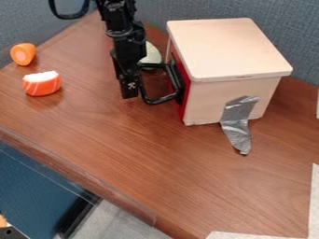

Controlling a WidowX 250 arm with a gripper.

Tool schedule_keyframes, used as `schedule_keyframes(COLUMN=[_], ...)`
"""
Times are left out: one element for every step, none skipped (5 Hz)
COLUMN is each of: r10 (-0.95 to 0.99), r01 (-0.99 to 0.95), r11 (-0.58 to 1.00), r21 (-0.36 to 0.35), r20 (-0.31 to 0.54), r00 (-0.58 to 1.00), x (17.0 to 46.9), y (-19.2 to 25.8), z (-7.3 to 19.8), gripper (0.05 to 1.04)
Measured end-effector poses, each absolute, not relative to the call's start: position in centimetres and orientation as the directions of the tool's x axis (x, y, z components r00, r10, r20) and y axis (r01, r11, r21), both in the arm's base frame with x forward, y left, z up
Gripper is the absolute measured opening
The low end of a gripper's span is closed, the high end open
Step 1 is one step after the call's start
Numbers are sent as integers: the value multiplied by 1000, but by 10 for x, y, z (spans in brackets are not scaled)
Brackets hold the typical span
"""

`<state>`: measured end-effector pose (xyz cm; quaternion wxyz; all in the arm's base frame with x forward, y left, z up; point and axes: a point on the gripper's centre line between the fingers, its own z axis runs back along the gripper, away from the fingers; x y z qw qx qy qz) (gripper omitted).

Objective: Close the drawer

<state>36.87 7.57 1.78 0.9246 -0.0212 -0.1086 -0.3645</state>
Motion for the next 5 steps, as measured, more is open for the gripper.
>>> schedule_keyframes(r10=[-673,-658,-624,-630,-617], r01=[684,670,627,623,604], r11=[729,742,777,774,786], r21=[29,16,61,112,134], r20=[213,202,214,229,238], r00=[709,725,752,742,750], x=[366,351,324,297,270], y=[76,98,138,158,179], z=[17,30,55,78,91], gripper=[1001,1001,1000,1001,1001])
